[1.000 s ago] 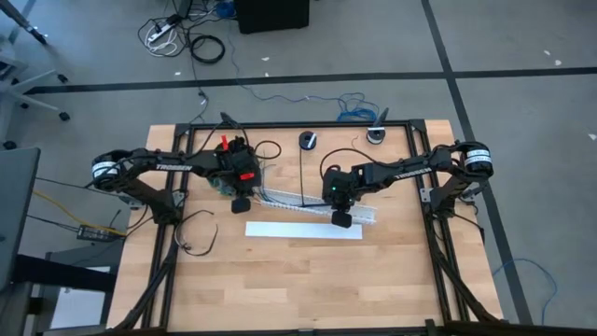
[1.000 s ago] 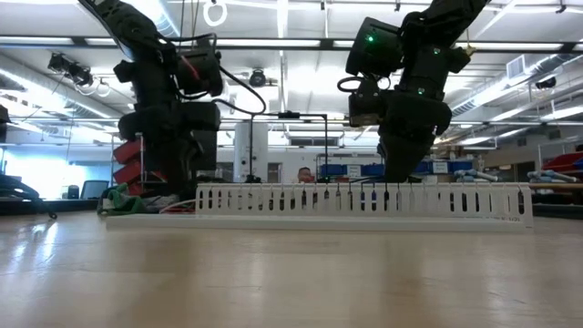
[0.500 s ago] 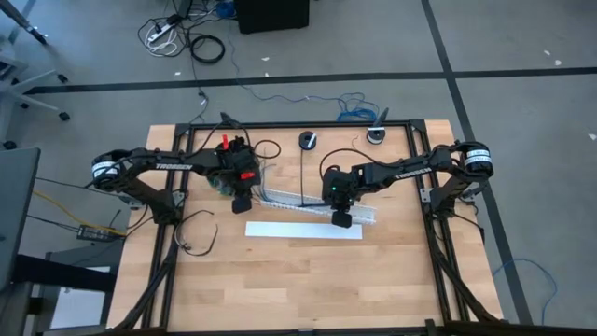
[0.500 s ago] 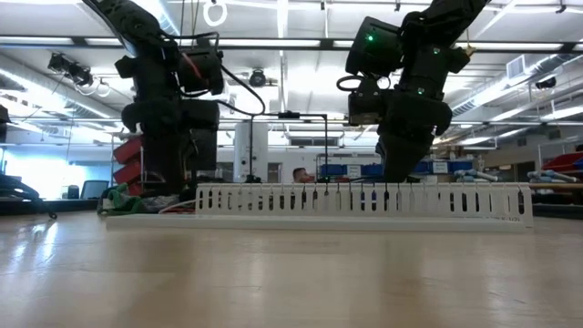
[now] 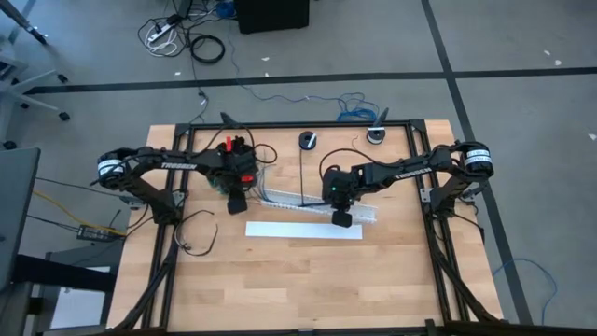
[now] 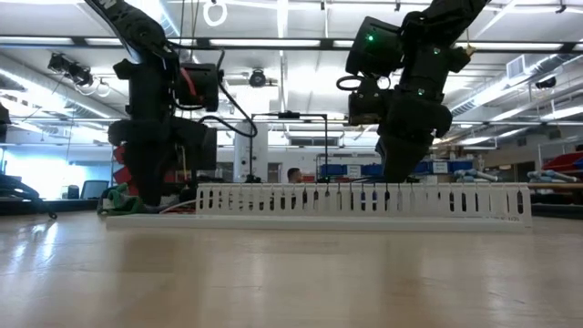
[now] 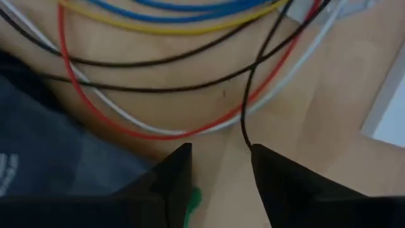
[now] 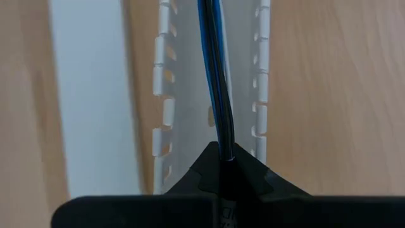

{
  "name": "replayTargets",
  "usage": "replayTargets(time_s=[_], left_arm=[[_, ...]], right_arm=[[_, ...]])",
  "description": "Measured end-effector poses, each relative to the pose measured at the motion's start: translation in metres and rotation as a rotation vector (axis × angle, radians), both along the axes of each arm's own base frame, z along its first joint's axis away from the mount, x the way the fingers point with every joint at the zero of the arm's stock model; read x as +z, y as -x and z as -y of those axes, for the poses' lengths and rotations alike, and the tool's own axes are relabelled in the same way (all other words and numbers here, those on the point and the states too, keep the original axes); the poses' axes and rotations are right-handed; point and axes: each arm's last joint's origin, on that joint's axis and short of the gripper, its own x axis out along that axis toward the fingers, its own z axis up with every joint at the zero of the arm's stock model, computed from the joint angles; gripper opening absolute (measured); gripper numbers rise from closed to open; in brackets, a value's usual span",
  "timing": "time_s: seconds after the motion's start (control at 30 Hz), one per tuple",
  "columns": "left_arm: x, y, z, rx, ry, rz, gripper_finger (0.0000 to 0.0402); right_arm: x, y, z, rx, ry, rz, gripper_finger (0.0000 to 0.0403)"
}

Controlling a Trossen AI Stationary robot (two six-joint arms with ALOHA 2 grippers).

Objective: Ziptie cables
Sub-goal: Put the ziptied cables into the white cable duct

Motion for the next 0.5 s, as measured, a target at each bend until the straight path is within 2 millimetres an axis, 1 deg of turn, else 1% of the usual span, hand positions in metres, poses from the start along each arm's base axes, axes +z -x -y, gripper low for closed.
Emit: replayTargets(time_s=[0.2, 0.37, 0.5], left_arm=[[0.003, -0.007, -0.003, -0.021, -0.045, 0.091, 0.0158], [0.005, -0.009, -0.011, -0.002, -0.123, 0.113, 0.0158], [0.005, -0.009, -0.018, 0.032, -0.181, 0.113, 0.0158]], right_arm=[[0.003, 0.006, 0.001, -0.042, 0.016, -0.037, 0.0007], [0.015, 0.010, -0.004, -0.053, 0.014, 0.000, 0.0007], [0.025, 0.017, -0.008, -0.074, -0.002, -0.001, 0.0007]])
